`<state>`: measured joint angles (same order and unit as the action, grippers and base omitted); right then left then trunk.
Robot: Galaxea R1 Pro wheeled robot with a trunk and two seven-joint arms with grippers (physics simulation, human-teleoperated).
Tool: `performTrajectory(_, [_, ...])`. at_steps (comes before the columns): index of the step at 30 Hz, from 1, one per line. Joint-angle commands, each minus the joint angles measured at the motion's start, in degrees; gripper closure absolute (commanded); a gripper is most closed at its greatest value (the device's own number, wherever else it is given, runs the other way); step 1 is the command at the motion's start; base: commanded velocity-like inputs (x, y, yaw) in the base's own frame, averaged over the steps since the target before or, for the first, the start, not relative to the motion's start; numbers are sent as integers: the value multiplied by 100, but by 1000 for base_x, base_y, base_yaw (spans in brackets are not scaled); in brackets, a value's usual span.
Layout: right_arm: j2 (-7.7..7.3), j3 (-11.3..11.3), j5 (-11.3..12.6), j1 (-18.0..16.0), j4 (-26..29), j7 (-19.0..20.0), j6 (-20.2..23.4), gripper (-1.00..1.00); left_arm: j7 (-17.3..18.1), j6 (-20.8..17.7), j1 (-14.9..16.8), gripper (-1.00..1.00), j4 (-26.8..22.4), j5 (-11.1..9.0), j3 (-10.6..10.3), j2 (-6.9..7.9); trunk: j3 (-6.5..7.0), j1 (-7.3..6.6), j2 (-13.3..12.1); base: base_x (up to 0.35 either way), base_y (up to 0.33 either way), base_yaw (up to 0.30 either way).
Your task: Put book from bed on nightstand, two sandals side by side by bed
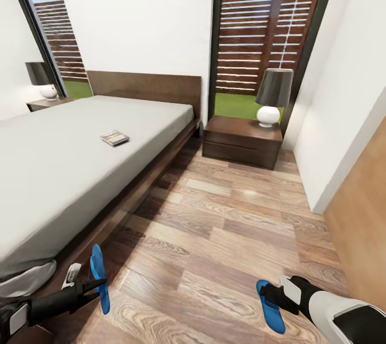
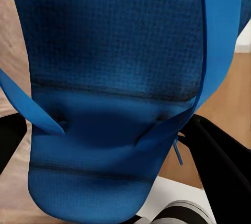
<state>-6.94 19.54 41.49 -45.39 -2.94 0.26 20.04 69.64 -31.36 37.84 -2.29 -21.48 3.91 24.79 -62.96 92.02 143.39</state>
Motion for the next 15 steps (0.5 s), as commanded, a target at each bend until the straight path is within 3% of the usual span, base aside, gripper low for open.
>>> performTrajectory(1, [0,50,61,-5,-5,0,18,100,14,-54,3,100,0,29,40,0,-5,-1,2,0,0,162])
performTrajectory(15, [7,50,67,-5,-5,0,18,100,14,-54,4,100,0,29,40,0,-5,-1,2,0,0,162])
